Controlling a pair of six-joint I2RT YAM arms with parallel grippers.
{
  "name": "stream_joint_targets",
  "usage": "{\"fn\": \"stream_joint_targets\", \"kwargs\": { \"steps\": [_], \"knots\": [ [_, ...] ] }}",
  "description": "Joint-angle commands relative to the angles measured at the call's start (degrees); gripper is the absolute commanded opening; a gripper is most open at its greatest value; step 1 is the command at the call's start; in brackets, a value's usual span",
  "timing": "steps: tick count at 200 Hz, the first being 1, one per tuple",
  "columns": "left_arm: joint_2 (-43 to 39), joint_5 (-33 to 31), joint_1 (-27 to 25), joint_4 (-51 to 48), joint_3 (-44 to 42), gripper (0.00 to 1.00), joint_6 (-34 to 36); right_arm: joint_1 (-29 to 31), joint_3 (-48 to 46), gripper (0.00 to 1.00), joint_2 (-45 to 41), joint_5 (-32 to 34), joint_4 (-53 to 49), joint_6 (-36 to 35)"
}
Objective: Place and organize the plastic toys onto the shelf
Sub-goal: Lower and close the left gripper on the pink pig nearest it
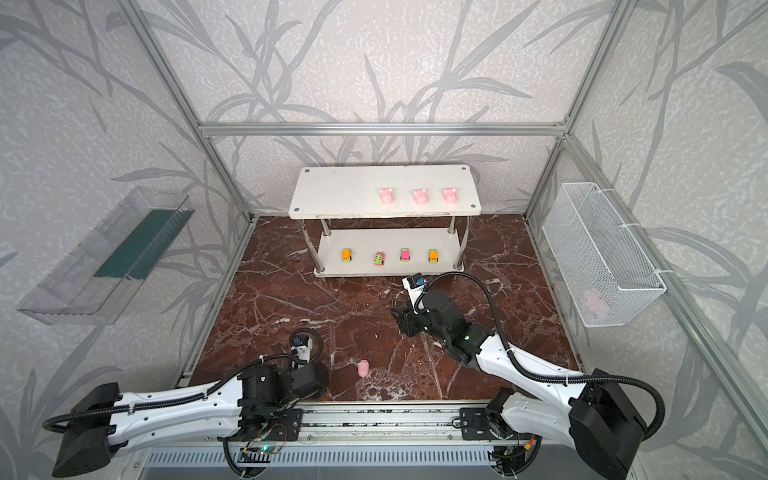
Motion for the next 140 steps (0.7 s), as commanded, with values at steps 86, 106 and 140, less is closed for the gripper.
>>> {"fn": "stream_joint_targets", "kwargs": {
  "steps": [86, 106, 140],
  "knots": [
    [0.3, -6.7, 0.4, 2.1, -1.4, 0.32, 0.8, -1.8, -0.4, 0.55, 3.3, -1.1, 3.5, 1.8],
    [0.6, -6.9, 1.0, 1.9, -0.1, 0.31, 2.0, -2.2, -0.4, 0.54, 3.9, -1.3, 3.8, 2.1],
    [0.5, -6.1, 4.6, -1.1, 4.8, 0.31, 7.5, -2.5, -0.5, 0.54, 4.4, -1.6, 3.9, 2.4]
  ]
}}
